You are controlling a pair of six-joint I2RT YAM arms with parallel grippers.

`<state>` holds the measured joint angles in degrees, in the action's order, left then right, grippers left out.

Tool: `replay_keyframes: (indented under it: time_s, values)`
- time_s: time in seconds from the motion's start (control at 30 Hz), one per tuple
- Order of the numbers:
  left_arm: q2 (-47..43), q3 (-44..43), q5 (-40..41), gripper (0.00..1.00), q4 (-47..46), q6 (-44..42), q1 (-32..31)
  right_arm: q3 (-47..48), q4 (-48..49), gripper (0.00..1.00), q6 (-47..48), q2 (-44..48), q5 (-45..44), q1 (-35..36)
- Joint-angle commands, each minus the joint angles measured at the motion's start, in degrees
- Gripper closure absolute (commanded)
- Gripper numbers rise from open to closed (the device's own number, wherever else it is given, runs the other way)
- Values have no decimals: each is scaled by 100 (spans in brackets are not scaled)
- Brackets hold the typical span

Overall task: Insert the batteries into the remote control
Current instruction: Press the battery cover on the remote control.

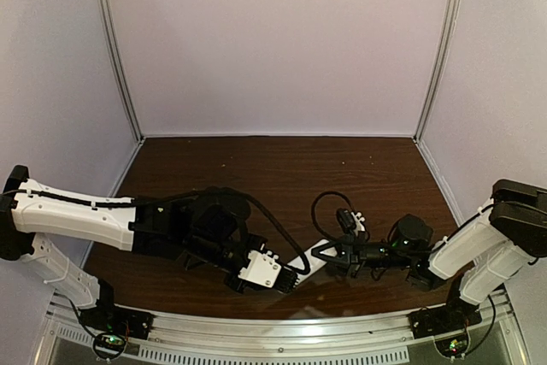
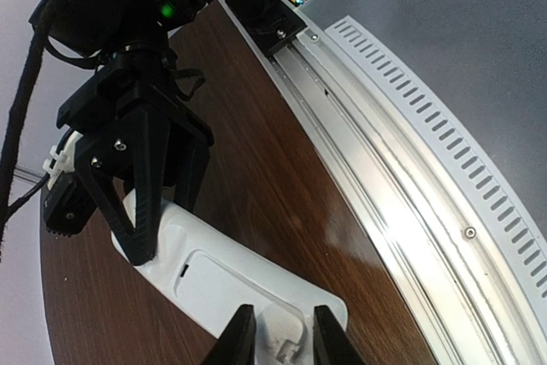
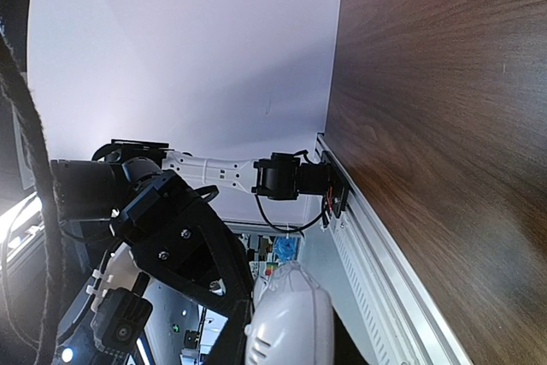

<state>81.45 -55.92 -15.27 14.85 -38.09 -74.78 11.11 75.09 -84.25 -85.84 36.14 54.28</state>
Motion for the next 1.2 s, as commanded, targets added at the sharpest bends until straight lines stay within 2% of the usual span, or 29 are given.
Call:
replay_keyframes:
  time_s: [0.0, 0.2, 0.5, 0.63, 0.83, 1.07, 1.17]
  values:
    - [57, -33, 15, 76, -104, -15, -17, 175, 1249, 100, -5, -70, 95, 69]
    - [82, -11, -38, 79, -138, -32, 39, 239, 1289, 100, -16, -83, 148, 113]
    - [89, 33, -132, 79, -219, 44, 114, 307, 1330, 100, 11, -66, 175, 162]
    - [92, 46, -212, 75, -203, 93, 122, 305, 1295, 100, 33, -30, 142, 162]
    - [-158, 29, -361, 62, -259, 126, 122, 222, 1053, 100, 122, 23, 8, 162]
    - [-580, 216, -277, 61, -254, 20, 116, 207, 978, 100, 141, 14, -22, 145]
    - [-671, 326, -119, 57, -195, -50, 75, 215, 1002, 100, 129, 3, -9, 144]
